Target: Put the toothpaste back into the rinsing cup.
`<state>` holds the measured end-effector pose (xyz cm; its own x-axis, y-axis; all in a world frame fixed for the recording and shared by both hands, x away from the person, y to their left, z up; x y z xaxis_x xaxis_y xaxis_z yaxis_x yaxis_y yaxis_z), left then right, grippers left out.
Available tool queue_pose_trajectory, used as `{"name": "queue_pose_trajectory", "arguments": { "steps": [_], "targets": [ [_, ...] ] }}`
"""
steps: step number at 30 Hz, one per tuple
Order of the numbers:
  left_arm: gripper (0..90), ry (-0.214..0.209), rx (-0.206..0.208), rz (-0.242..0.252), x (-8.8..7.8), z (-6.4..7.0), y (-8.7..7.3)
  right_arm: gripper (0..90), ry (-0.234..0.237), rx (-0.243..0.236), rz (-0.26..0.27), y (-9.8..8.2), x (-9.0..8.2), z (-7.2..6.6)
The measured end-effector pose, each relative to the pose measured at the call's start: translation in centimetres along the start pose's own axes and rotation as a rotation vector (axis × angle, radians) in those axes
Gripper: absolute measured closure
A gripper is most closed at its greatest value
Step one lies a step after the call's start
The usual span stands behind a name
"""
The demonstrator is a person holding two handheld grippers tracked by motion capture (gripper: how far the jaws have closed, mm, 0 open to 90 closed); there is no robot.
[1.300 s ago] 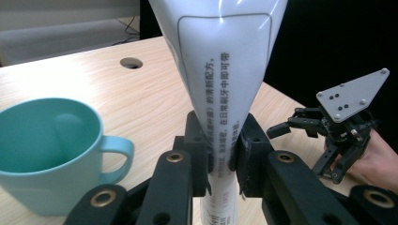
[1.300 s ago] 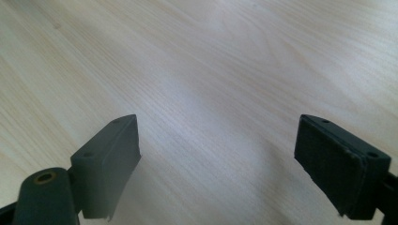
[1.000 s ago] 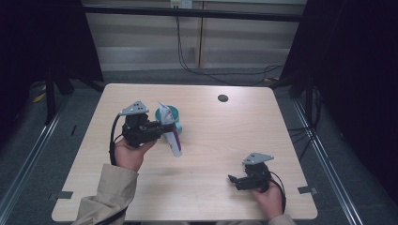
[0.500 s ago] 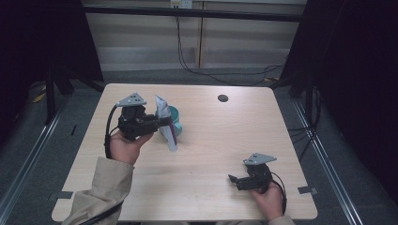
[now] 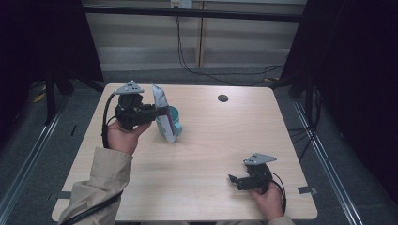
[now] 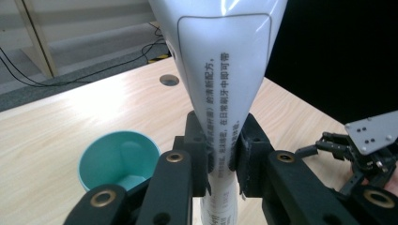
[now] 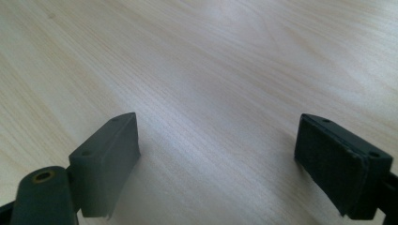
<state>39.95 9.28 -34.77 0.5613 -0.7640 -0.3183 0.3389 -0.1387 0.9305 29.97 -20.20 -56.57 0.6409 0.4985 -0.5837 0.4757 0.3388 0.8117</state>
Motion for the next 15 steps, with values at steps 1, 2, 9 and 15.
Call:
{"name": "queue_pose_trajectory", "arguments": {
  "steps": [1, 2, 9, 15],
  "targets": [
    [77.7, 0.002, 0.004, 0.002, 0.0, -0.1, 0.2, 13.5, 0.0, 0.0, 0.0, 0.0, 0.0, 0.0],
    [77.7, 0.007, 0.001, 0.005, 0.0, -0.2, 0.4, 13.5, -0.003, 0.0, -0.001, 0.0, 0.0, 0.0],
    [77.7, 0.038, 0.012, -0.002, 0.5, -0.9, 1.3, 13.5, -0.006, 0.006, -0.001, 0.0, 0.0, 0.0],
    [77.7, 0.065, -0.001, 0.012, 1.3, -1.8, 1.5, 13.5, -0.008, 0.008, -0.002, 0.0, 0.0, 0.1]
  ]
}}
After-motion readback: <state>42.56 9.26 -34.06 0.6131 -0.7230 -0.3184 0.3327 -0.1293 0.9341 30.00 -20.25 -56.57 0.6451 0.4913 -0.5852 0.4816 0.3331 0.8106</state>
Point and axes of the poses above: each handheld gripper's, and its own axes: x roughly forward along the jaws, y roughly out of its top, z roughly to its right, the point moved 8 cm from there along x, roughly forward along the jaws, and after that the axes turned 8 degrees about z, right-handed, at the moved point
